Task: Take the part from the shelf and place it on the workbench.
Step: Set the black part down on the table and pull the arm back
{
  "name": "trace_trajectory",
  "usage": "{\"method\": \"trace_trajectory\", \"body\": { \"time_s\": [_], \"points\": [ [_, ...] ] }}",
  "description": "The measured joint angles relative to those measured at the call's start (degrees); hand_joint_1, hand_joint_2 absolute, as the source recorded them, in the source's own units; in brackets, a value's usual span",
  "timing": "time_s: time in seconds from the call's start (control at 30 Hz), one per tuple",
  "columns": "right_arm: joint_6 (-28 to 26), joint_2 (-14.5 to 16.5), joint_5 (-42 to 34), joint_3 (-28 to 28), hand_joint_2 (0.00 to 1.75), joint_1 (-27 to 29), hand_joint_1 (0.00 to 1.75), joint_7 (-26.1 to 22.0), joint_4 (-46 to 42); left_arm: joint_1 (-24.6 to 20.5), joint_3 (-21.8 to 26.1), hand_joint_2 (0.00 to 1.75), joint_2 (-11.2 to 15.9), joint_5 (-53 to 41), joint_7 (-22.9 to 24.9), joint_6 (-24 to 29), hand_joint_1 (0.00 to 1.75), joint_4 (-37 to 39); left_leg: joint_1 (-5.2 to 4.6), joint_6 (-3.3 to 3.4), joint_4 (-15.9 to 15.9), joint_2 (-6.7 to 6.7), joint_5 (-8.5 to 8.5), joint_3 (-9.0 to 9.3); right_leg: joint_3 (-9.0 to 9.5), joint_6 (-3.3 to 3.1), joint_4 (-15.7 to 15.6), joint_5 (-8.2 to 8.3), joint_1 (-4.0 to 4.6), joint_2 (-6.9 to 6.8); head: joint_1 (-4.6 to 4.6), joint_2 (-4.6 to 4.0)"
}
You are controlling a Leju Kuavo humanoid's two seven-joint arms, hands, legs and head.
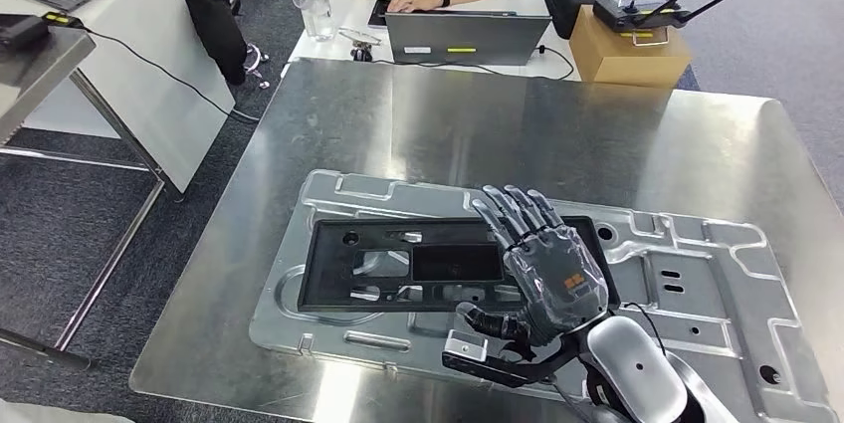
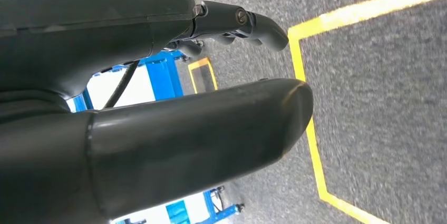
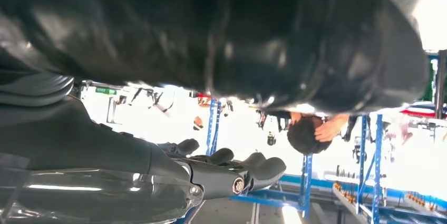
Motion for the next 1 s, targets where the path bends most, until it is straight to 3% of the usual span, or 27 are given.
{"method": "trace_trajectory", "body": {
  "time_s": [0.1, 0.13, 0.2, 0.27, 0.3, 0.33, 0.37, 0.4, 0.47, 0.53, 0.6, 0.63, 0.67, 0.7, 0.77, 0.8, 0.83, 0.87, 0.9, 0.93, 1.0],
  "points": [
    [-0.1, -0.1, 0.0, 0.0, 0.0, 0.0, 0.0, 0.0, -0.3, 0.1, 0.0, 0.0, 0.0, 0.0, 0.0, 0.0, 0.0, 0.0, 0.1, -1.29, 0.1, -0.12, 0.39, -0.51, -1.06, -1.54, 0.0, 0.99, 0.12, 0.0, 0.0, 0.0],
    [-0.1, -0.1, 0.1, 0.0, 0.0, 0.0, 0.0, 0.0, -0.4, 0.2, 0.0, 0.0, 0.0, 0.0, 0.0, 0.0, 0.0, 0.0, 0.22, -1.58, 1.1, -0.07, -0.91, -1.04, -1.54, -2.15, -0.1, 1.53, 0.07, -0.11, 0.0, 0.0],
    [-0.1, -0.1, 0.1, 0.0, 0.0, 0.0, 0.0, 0.0, -0.5, 0.2, 0.0, 0.0, -0.1, -0.1, 0.1, 0.0, 0.0, 0.0, 0.39, -1.98, 6.2, 0.05, -5.93, -2.84, -2.82, -3.01, -0.2, 2.7, 0.11, -0.33, -0.02, 0.0],
    [-0.2, -0.1, 0.2, 0.0, 0.0, 0.1, 0.0, 0.1, -0.6, 0.2, 0.0, 0.0, -0.1, -0.1, 0.1, 0.0, 0.0, 0.0, 0.39, -2.21, 13.4, 0.08, -10.6, -4.63, -4.42, -3.3, -0.1, 3.82, 0.42, -0.44, -0.03, 0.0],
    [-0.2, -0.1, 0.2, 0.0, 0.0, 0.1, 0.0, 0.1, -0.6, 0.2, 0.0, 0.0, -0.1, -0.1, 0.1, 0.0, 0.0, 0.0, 0.38, -2.18, 15.6, 0.08, -11.3, -4.65, -5.26, -3.35, 0.0, 4.37, 0.6, -0.5, -0.02, 0.0],
    [-0.2, -0.1, 0.3, 0.0, 0.0, 0.1, 0.0, 0.1, -0.6, 0.2, 0.0, 0.0, -0.1, -0.2, 0.1, 0.0, 0.0, 0.0, 0.36, -2.03, 15.9, 0.08, -10.83, -3.72, -6.05, -3.37, 0.1, 4.89, 0.77, -0.54, -0.02, 0.0],
    [-0.2, -0.1, 0.4, 0.0, 0.0, 0.1, 0.0, 0.1, -0.6, 0.2, 0.0, 0.0, -0.1, -0.2, 0.2, 0.0, 0.0, 0.0, 0.28, -1.73, 14.1, 0.07, -9.51, -1.69, -6.77, -3.36, 0.2, 5.39, 0.93, -0.56, -0.02, 0.0],
    [-0.2, -0.1, 0.5, 0.0, 0.0, 0.1, 0.0, 0.1, -0.7, 0.2, 0.0, 0.0, -0.1, -0.2, 0.2, 0.0, 0.0, 0.0, 0.14, -1.3, 10.8, 0.07, -8.03, 1.1, -7.38, -3.33, 0.3, 5.86, 1.08, -0.56, -0.03, 0.0],
    [-0.3, -0.1, 0.8, 0.0, 0.0, 0.1, 0.0, 0.2, -0.9, 0.1, 0.0, 0.0, 0.1, -0.2, 0.3, 0.1, 0.0, 0.0, -0.34, -0.28, 2.6, 0.09, -7.17, 6.93, -8.07, -3.04, 0.4, 6.76, 1.17, -0.6, -0.01, 0.0],
    [-0.6, -0.2, 0.9, 0.0, 0.0, 0.2, 0.0, 0.3, -1.2, -0.1, 0.0, 0.0, 0.2, -0.2, 0.4, 0.1, 0.0, 0.1, -0.85, 0.3, -1.8, 0.11, -7.53, 9.41, -8.14, -2.3, 0.1, 7.74, 0.98, -0.74, -0.01, 0.0],
    [-0.8, -0.3, 1.1, 0.0, 0.0, 0.4, 0.0, 0.5, -1.6, -0.1, 0.0, 0.0, 0.2, -0.2, 0.5, 0.2, 0.0, 0.1, -0.92, 0.72, -2.8, 0.25, -6.4, 9.09, -8.14, -1.43, -0.4, 8.52, 0.85, -0.77, -0.02, 0.0],
    [-0.9, -0.4, 1.1, -0.1, 0.0, 0.7, 0.0, 0.6, -2.0, -0.1, 0.0, 0.0, 0.2, -0.2, 0.5, 0.2, 0.0, 0.1, -0.8, 1.12, -3.2, 0.4, -5.63, 8.69, -8.39, -1.12, -0.1, 7.78, 0.85, -0.69, -0.01, 0.0],
    [-1.0, -0.7, 1.1, -0.3, 0.0, 1.0, 0.0, 0.7, -2.3, -0.1, 0.0, 0.0, 0.2, -0.2, 0.6, 0.3, 0.0, 0.1, -0.63, 1.52, -3.6, 0.56, -4.77, 8.11, -8.82, -0.87, 1.1, 5.87, 0.86, -0.6, 0.0, 0.0],
    [-1.1, -0.9, 1.2, -0.4, 0.0, 1.2, 0.0, 0.7, -2.5, -0.1, 0.0, 0.0, 0.1, -0.2, 0.6, 0.3, 0.0, 0.1, -0.48, 1.8, -3.8, 0.75, -3.96, 7.4, -9.47, -0.67, 3.4, 2.96, 0.81, -0.52, 0.02, 0.0],
    [-1.2, -1.4, 1.2, -0.7, 0.0, 1.7, 0.0, 0.9, -2.7, 0.0, 0.0, 0.0, 0.1, -0.2, 0.6, 0.3, 0.0, 0.1, -0.53, 2.03, -3.7, 0.94, -2.6, 5.71, -10.9, -0.21, 10.3, -2.7, 0.78, -0.47, 0.02, 0.0],
    [-1.2, -1.5, 1.2, -0.8, 0.0, 1.9, 0.0, 1.0, -2.8, 0.1, 0.0, 0.0, 0.1, -0.2, 0.6, 0.3, 0.0, 0.1, -0.55, 1.95, -3.5, 1.03, -1.95, 4.78, -11.15, -0.01, 13.3, -3.69, 0.75, -0.47, 0.02, 0.0],
    [-1.2, -1.6, 1.2, -0.8, 0.0, 2.1, 0.0, 1.0, -2.8, 0.1, 0.0, 0.0, 0.0, -0.2, 0.6, 0.3, 0.0, 0.1, -0.56, 1.82, -3.3, 1.1, -1.35, 3.78, -10.73, 0.12, 14.9, -3.29, 0.72, -0.48, 0.02, 0.0],
    [-1.2, -1.7, 1.2, -0.9, 0.0, 2.2, 0.0, 1.0, -3.0, 0.1, 0.0, 0.0, 0.0, -0.2, 0.6, 0.3, 0.0, 0.1, -0.53, 1.67, -2.9, 1.14, -0.85, 2.75, -9.34, 0.19, 14.6, -1.76, 0.68, -0.49, 0.02, 0.0],
    [-1.2, -1.7, 1.2, -1.0, 0.0, 2.3, 0.0, 1.0, -3.1, 0.1, 0.0, 0.0, -0.1, -0.1, 0.6, 0.3, 0.0, 0.1, -0.51, 1.48, -2.4, 1.17, -0.44, 1.77, -6.91, 0.21, 12.2, -0.07, 0.62, -0.5, 0.02, 0.0],
    [-1.2, -1.8, 1.2, -1.2, 0.0, 2.4, 0.0, 1.1, -3.3, 0.1, 0.0, 0.0, -0.2, -0.1, 0.6, 0.3, 0.0, 0.1, -0.53, 1.27, -1.9, 1.17, -0.14, 0.92, -3.78, 0.16, 8.3, 0.63, 0.59, -0.5, 0.02, 0.0],
    [-1.7, -2.2, 1.2, -1.8, 0.0, 3.2, 0.0, 1.4, -4.2, 0.0, 0.0, 0.0, -0.2, 0.1, 0.6, 0.3, 0.0, 0.1, -0.68, 0.75, -0.8, 1.06, 0.38, -0.18, 1.35, -0.32, 0.8, -0.23, 0.72, -0.48, -0.02, 0.0]
  ]
}}
